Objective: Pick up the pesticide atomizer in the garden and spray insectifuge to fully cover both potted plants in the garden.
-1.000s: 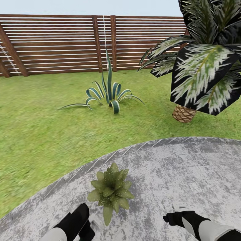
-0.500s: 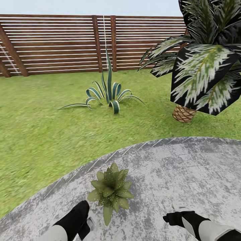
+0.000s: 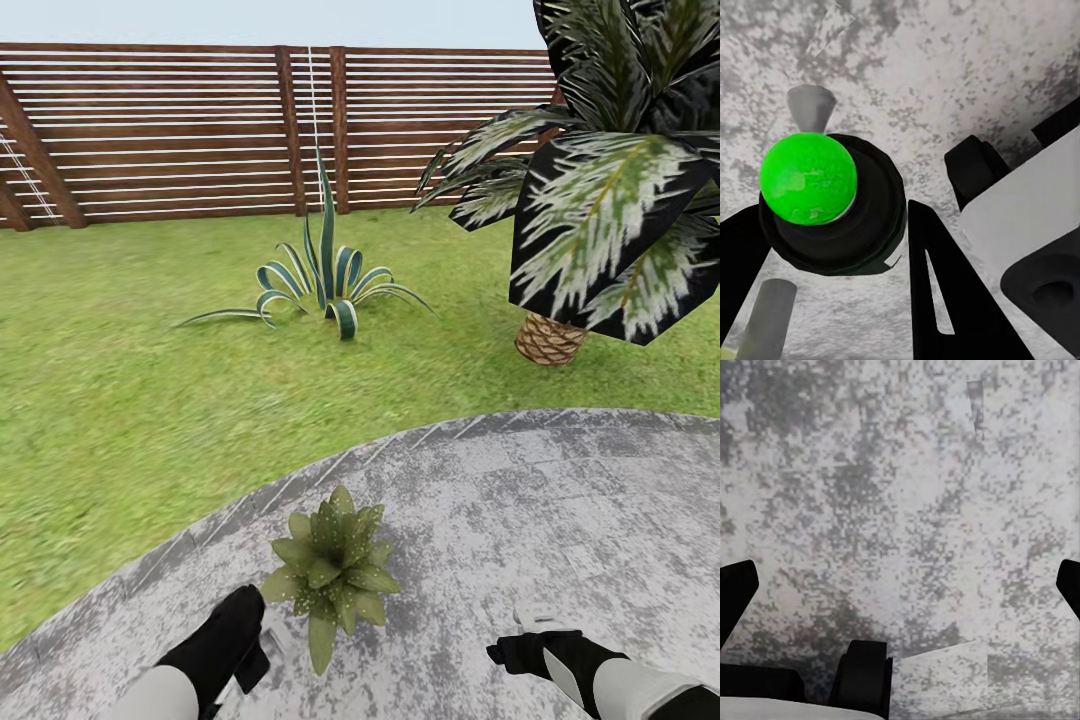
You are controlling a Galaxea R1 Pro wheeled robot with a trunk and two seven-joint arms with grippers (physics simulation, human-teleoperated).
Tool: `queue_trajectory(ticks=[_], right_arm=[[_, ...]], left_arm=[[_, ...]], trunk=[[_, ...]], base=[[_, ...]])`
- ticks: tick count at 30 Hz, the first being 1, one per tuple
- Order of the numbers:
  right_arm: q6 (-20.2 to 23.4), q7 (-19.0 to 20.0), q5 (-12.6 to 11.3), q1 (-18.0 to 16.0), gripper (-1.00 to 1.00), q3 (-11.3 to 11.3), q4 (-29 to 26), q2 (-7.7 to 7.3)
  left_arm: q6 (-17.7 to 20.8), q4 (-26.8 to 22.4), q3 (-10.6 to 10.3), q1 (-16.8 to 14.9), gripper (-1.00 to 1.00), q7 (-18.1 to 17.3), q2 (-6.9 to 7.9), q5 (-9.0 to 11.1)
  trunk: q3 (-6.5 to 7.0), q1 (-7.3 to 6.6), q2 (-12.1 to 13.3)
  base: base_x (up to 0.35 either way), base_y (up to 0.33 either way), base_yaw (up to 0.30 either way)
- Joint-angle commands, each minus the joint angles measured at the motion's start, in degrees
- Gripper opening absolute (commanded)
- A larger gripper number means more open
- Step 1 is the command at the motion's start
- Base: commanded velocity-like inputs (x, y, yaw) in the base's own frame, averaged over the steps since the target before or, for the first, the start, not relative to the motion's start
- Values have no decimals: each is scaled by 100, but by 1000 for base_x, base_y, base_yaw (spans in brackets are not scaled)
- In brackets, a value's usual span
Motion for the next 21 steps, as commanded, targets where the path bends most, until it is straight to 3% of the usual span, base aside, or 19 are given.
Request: queue_trajectory(ticks=[1,17,21], right_arm=[[10,26,-60,-6,100,49,9,0],[10,26,-60,-6,100,41,9,0],[10,26,-60,-6,100,41,9,0]], left_arm=[[12,-11,-12,-3,-100,-56,18,-61],[8,81,-20,-8,-100,-56,198,-62],[7,391,-21,-8,-100,-56,195,-62]], trunk=[[-4,0,-2],[-4,0,-2],[-4,0,-2]], base=[[0,0,0],[0,0,0],[0,0,0]])
